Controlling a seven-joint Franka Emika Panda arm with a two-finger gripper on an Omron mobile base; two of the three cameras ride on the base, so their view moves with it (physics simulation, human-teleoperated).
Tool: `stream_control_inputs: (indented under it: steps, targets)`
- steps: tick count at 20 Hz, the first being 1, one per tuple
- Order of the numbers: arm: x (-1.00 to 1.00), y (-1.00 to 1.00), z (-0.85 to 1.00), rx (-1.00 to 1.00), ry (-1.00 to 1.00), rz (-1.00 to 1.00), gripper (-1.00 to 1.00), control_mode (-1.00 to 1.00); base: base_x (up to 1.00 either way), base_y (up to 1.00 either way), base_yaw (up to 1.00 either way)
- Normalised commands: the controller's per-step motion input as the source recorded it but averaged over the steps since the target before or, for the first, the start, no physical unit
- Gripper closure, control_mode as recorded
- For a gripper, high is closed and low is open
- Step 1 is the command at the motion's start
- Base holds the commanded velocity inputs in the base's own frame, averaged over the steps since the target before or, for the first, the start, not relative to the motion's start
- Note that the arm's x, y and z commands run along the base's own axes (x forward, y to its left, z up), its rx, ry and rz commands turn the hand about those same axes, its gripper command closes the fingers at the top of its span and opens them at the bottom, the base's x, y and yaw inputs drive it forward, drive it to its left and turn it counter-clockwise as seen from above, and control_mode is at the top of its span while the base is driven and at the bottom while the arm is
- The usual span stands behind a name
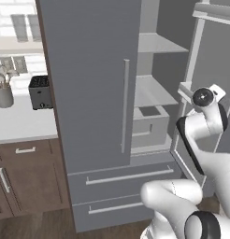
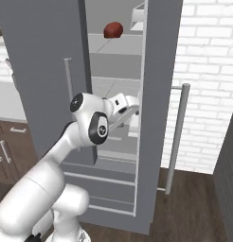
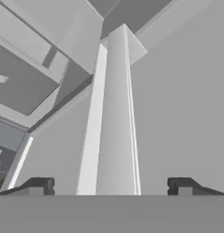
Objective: Take the strawberry from the fridge and place it on top of the pancake, located on the dining counter.
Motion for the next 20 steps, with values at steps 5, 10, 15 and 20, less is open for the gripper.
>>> stream_control_inputs:
  steps: [5, 10, 15, 20]
  targets:
    - [-0.27, 0.16, 0.54, 0.01, -0.22, 0.0, -1.0, -1.0, 0.0, 0.0, 0.0]
    - [-0.46, 0.9, 0.48, 0.0, -0.07, 0.0, -1.0, -1.0, 0.0, 0.0, 0.0]
    - [-0.22, 0.97, 0.0, 0.16, 0.0, 0.0, -1.0, -1.0, 0.0, 0.0, 0.0]
    - [0.0, 0.77, 0.0, 0.44, 0.0, 0.0, -1.0, -1.0, 0.0, 0.0, 0.0]
